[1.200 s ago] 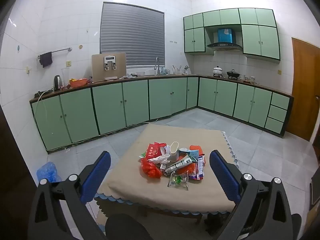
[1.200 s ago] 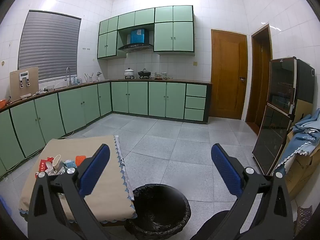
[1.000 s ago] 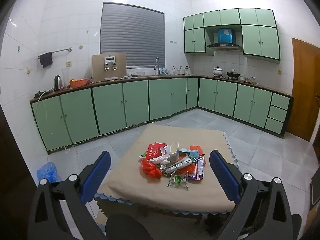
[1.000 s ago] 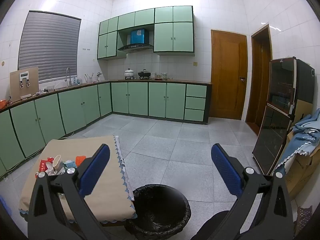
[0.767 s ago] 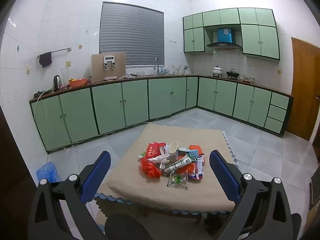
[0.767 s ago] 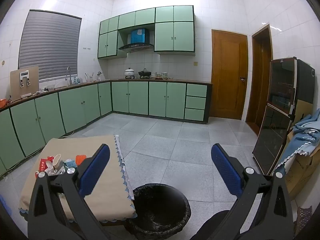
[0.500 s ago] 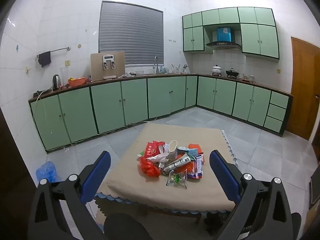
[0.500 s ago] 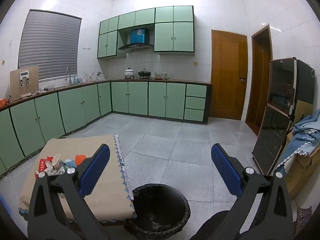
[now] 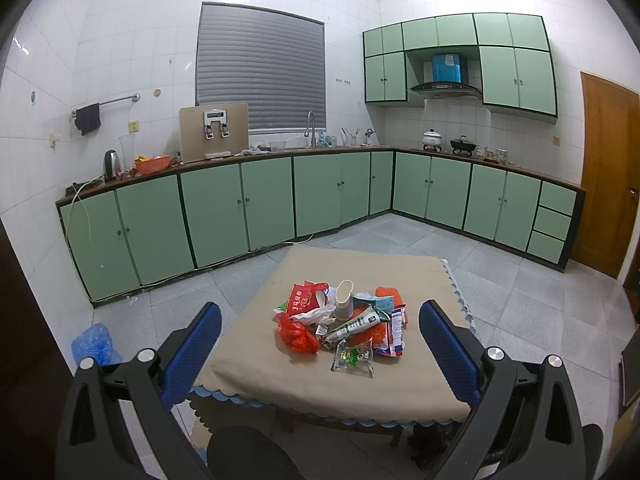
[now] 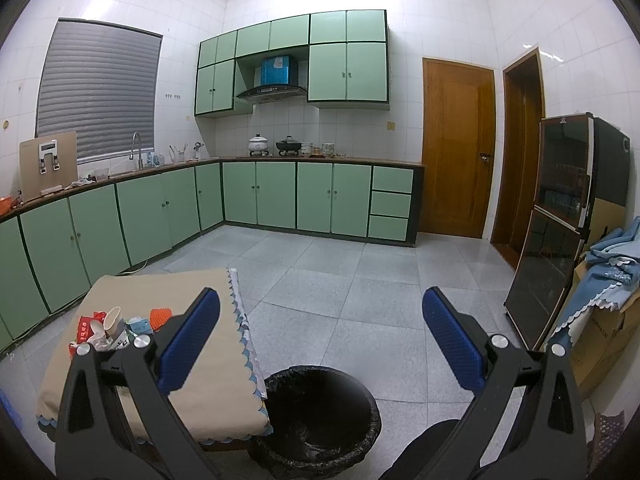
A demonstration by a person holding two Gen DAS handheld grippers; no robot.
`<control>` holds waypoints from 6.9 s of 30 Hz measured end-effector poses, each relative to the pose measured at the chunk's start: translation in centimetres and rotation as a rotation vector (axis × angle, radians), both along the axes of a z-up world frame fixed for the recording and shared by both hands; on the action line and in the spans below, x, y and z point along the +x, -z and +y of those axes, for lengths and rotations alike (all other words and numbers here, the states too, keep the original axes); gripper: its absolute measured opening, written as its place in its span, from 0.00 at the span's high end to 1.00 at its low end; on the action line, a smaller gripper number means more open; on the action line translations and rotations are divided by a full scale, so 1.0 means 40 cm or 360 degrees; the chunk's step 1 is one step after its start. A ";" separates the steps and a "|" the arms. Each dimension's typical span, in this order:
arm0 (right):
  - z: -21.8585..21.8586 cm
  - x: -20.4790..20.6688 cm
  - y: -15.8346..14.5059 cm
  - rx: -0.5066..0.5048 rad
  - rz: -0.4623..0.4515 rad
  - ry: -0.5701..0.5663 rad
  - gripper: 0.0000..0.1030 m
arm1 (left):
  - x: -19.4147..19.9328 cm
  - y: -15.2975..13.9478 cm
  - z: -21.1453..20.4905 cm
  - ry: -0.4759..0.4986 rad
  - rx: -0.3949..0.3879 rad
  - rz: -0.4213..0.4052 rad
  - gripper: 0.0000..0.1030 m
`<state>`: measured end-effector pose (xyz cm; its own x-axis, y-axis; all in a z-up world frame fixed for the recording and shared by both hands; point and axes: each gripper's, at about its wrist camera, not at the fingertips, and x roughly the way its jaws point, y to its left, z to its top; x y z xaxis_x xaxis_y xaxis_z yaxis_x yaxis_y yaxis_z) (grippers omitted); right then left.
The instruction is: Collect trash
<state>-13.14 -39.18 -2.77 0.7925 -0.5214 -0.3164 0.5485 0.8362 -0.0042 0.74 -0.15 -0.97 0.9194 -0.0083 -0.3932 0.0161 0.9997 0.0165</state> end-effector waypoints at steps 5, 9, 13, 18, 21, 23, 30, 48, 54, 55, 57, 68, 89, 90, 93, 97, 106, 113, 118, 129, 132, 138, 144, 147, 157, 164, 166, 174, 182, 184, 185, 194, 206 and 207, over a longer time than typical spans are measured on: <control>0.002 0.001 0.001 -0.0002 0.0000 0.0002 0.05 | -0.004 -0.001 -0.004 0.0002 0.0002 -0.0004 0.06; 0.002 -0.001 0.001 -0.0004 -0.0001 0.0000 0.05 | -0.004 -0.003 -0.005 0.0002 0.0002 0.0000 0.06; 0.002 -0.001 0.000 -0.0003 0.0000 -0.0001 0.05 | -0.004 -0.002 -0.006 0.0008 0.0003 0.0001 0.06; 0.003 -0.003 -0.003 -0.0001 -0.0001 0.0000 0.05 | -0.004 -0.002 -0.008 0.0007 0.0005 0.0000 0.06; 0.001 -0.003 -0.003 0.0000 0.0001 -0.0002 0.05 | -0.003 -0.003 -0.008 0.0006 0.0001 0.0003 0.06; 0.002 -0.002 -0.003 -0.0001 0.0000 0.0000 0.05 | -0.004 -0.002 -0.010 0.0004 0.0003 0.0002 0.06; -0.003 -0.001 -0.005 0.0001 0.0000 0.0002 0.05 | -0.006 -0.002 -0.011 0.0005 0.0004 0.0003 0.06; -0.005 0.008 0.006 0.0000 0.0017 -0.0002 0.05 | -0.001 0.003 -0.010 0.0013 0.0002 0.0015 0.06; -0.003 0.010 0.012 -0.0006 0.0023 0.0001 0.05 | 0.004 0.009 -0.012 0.0017 0.0003 0.0027 0.06; -0.003 0.011 0.013 -0.0004 0.0026 0.0001 0.05 | 0.005 0.008 -0.012 0.0018 0.0004 0.0029 0.06; -0.004 0.014 0.018 -0.0004 0.0032 0.0000 0.05 | 0.006 0.008 -0.013 0.0019 0.0004 0.0028 0.06; 0.006 0.039 0.031 -0.0035 0.0046 -0.0053 0.05 | 0.019 0.025 -0.018 0.0069 0.0047 0.0037 0.06; 0.136 0.269 0.153 0.0032 0.0269 -0.0742 0.05 | 0.123 0.110 0.039 0.0079 0.0076 -0.0049 0.06; 0.143 0.284 0.160 0.0041 0.0275 -0.0756 0.05 | 0.134 0.115 0.044 0.0077 0.0070 -0.0037 0.06; 0.158 0.319 0.176 0.0065 0.0283 -0.0806 0.05 | 0.155 0.130 0.063 0.0036 0.0049 -0.0034 0.06; 0.164 0.360 0.198 0.0131 0.0268 -0.0874 0.05 | 0.193 0.159 0.089 -0.0007 0.0055 0.0010 0.09; 0.217 0.463 0.258 0.0228 0.0329 -0.0998 0.06 | 0.269 0.229 0.143 -0.0011 0.0040 0.0057 0.12; 0.267 0.567 0.328 0.0340 0.0444 -0.1096 0.35 | 0.312 0.283 0.152 0.0021 0.0016 0.0090 0.13; 0.296 0.605 0.358 0.0345 0.0432 -0.1128 0.35 | 0.347 0.312 0.152 0.0038 0.0016 0.0118 0.19; 0.336 0.718 0.448 0.0404 0.0406 -0.1168 0.49 | 0.400 0.377 0.159 0.0072 0.0005 0.0066 0.19; 0.348 0.743 0.464 0.0402 0.0407 -0.1167 0.51 | 0.420 0.395 0.161 0.0092 0.0035 0.0063 0.19; 0.344 0.788 0.498 0.0426 0.0415 -0.1146 0.51 | 0.453 0.413 0.185 0.0101 0.0010 0.0053 0.19; 0.345 0.833 0.523 0.0500 0.0439 -0.1165 0.50 | 0.471 0.429 0.188 0.0096 0.0027 0.0074 0.19; 0.353 0.837 0.529 0.0501 0.0448 -0.1204 0.53 | 0.473 0.429 0.190 0.0085 0.0038 0.0073 0.19; 0.350 0.794 0.506 0.0523 0.0396 -0.1320 0.74 | 0.469 0.426 0.183 0.0072 0.0032 0.0089 0.18; 0.321 0.763 0.488 0.0578 0.0354 -0.1335 0.79 | 0.463 0.425 0.180 0.0059 0.0033 0.0094 0.18; 0.302 0.760 0.482 0.0619 0.0336 -0.1323 0.79 | 0.461 0.425 0.179 0.0059 0.0032 0.0096 0.17; 0.295 0.753 0.423 0.0628 0.0258 -0.1372 0.92 | 0.463 0.434 0.167 0.0079 0.0023 0.0110 0.17; 0.271 0.734 0.431 0.0690 0.0254 -0.1380 0.93 | 0.456 0.445 0.146 0.0094 0.0026 0.0122 0.16; 0.264 0.726 0.421 0.0690 0.0237 -0.1392 0.94 | 0.455 0.448 0.139 0.0100 0.0025 0.0131 0.16; 0.260 0.721 0.416 0.0689 0.0228 -0.1397 0.94 | 0.455 0.450 0.137 0.0103 0.0027 0.0133 0.16; 0.234 0.702 0.410 0.0718 0.0212 -0.1379 0.97 | 0.437 0.443 0.092 0.0146 0.0048 0.0119 0.16; 0.223 0.660 0.363 0.0711 0.0152 -0.1414 1.00 | 0.432 0.440 0.078 0.0149 0.0067 0.0122 0.16; 0.223 0.656 0.358 0.0708 0.0148 -0.1420 1.00 | 0.432 0.441 0.078 0.0146 0.0071 0.0124 0.16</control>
